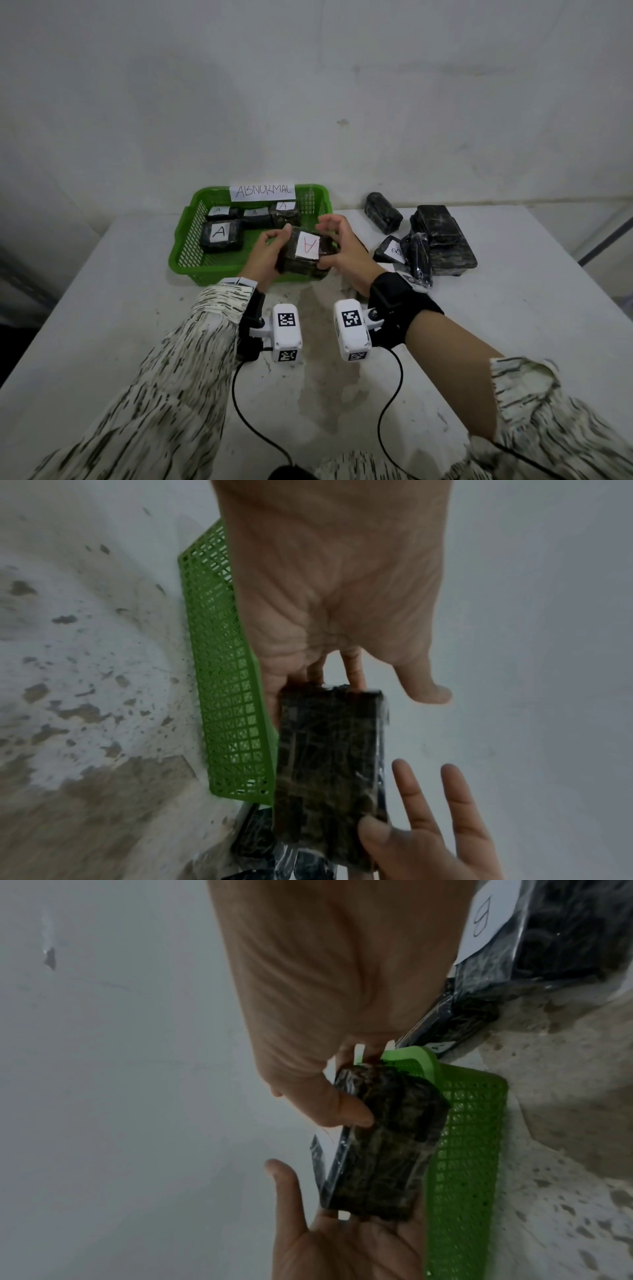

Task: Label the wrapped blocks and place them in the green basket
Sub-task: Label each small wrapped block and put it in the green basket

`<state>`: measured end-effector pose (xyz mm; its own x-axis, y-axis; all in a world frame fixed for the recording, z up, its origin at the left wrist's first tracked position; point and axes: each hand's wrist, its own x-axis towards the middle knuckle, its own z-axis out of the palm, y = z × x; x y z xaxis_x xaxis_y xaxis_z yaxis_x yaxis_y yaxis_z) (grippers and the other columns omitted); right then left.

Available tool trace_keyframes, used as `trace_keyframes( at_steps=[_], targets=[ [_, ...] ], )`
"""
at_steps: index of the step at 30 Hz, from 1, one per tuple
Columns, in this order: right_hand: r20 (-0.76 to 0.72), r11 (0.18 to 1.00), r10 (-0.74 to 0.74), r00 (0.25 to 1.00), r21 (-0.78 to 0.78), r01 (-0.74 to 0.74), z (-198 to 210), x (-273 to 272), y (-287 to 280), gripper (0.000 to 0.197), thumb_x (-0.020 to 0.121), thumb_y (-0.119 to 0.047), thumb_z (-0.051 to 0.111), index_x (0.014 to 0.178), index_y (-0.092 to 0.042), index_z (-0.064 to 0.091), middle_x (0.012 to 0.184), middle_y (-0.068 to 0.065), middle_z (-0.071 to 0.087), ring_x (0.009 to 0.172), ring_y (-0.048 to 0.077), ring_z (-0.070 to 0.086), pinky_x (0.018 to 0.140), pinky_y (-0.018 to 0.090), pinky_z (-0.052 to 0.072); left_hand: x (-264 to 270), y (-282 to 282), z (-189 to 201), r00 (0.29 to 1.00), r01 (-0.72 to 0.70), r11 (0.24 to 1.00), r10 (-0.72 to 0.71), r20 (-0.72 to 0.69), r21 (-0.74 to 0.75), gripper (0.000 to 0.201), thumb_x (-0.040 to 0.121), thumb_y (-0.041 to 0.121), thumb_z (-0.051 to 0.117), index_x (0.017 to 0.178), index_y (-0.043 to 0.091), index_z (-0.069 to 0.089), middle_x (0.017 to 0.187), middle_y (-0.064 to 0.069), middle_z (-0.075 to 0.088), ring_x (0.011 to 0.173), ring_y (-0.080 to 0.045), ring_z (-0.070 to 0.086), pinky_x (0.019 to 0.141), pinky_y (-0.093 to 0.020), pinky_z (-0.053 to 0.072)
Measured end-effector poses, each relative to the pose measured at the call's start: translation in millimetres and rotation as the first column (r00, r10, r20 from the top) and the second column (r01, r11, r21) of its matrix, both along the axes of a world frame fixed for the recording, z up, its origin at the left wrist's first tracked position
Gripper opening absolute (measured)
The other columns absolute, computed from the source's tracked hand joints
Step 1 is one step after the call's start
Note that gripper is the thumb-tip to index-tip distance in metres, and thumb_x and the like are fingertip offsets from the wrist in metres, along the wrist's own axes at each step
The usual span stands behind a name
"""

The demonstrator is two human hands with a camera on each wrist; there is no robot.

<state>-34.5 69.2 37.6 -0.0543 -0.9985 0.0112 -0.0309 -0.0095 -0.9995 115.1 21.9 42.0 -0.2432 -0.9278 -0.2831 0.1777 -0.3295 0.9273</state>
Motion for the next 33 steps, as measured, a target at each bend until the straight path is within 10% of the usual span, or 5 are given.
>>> trace_keyframes(
  at_steps=[7, 16, 26, 29, 33],
  targets=[
    [0.094, 0.969, -0.083, 0.992, 0.239, 0.058, 0, 16, -23, 0.060, 0.084, -0.003, 0.063, 0.133, -0.024, 0.036, 0.142, 0.008, 0.042, 0.123, 0.027, 0.048, 0.098, 0.046, 0.048, 11, -18, -8, 0.984, -0.170, 0.978, 0.175, 0.027, -0.117, 0.013, 0.093, 0.009, 0.051, 0.105, 0.014, 0.046, 0.102, -0.008, 0.060, 0.077, -0.014, 0.063, 0.058, -0.023, 0.056],
    [0.181, 0.873, 0.023, 0.983, 0.475, -0.108, 12, 37, -76, 0.063, 0.088, -0.020, 0.066, 0.134, -0.024, 0.022, 0.119, 0.019, 0.059, 0.103, 0.035, 0.063, 0.087, 0.056, 0.053, 26, -50, -19, 0.967, -0.190, 0.981, 0.194, -0.164, 0.036, 0.029, 0.095, 0.016, 0.050, 0.117, 0.021, 0.033, 0.131, -0.012, 0.044, 0.118, -0.030, 0.049, 0.088, -0.058, 0.049],
    [0.328, 0.821, -0.291, 0.899, 0.568, 0.059, 3, 58, -150, 0.018, 0.096, -0.015, 0.046, 0.101, -0.004, 0.059, 0.090, 0.014, 0.057, 0.079, 0.026, 0.056, 0.065, 0.037, 0.050, 49, -92, -45, 0.865, 0.087, 0.963, 0.055, 0.499, -0.256, 0.021, 0.098, 0.019, 0.040, 0.092, 0.015, 0.060, 0.105, -0.007, 0.058, 0.102, -0.020, 0.052, 0.084, -0.026, 0.036],
    [0.152, 0.778, -0.227, 0.962, 0.622, 0.085, -15, 82, -171, 0.045, 0.101, -0.034, 0.034, 0.080, -0.003, 0.060, 0.074, 0.015, 0.061, 0.068, 0.025, 0.060, 0.071, 0.036, 0.055, 44, -100, -50, 0.846, 0.229, 0.949, -0.083, 0.526, -0.219, 0.021, 0.092, 0.027, 0.044, 0.078, 0.020, 0.057, 0.099, -0.021, 0.059, 0.090, -0.023, 0.054, 0.083, -0.039, 0.043],
    [-0.385, 0.762, -0.053, 0.921, 0.581, 0.286, -38, 92, -195, 0.058, 0.097, -0.041, 0.042, 0.138, 0.000, 0.042, 0.141, 0.025, 0.041, 0.125, 0.039, 0.046, 0.107, 0.041, 0.037, 44, -119, -60, 0.671, 0.125, 0.955, 0.118, 0.732, -0.268, 0.025, 0.097, 0.011, 0.036, 0.096, 0.006, 0.060, 0.111, -0.021, 0.058, 0.103, -0.030, 0.052, 0.089, -0.035, 0.037]
  ],
)
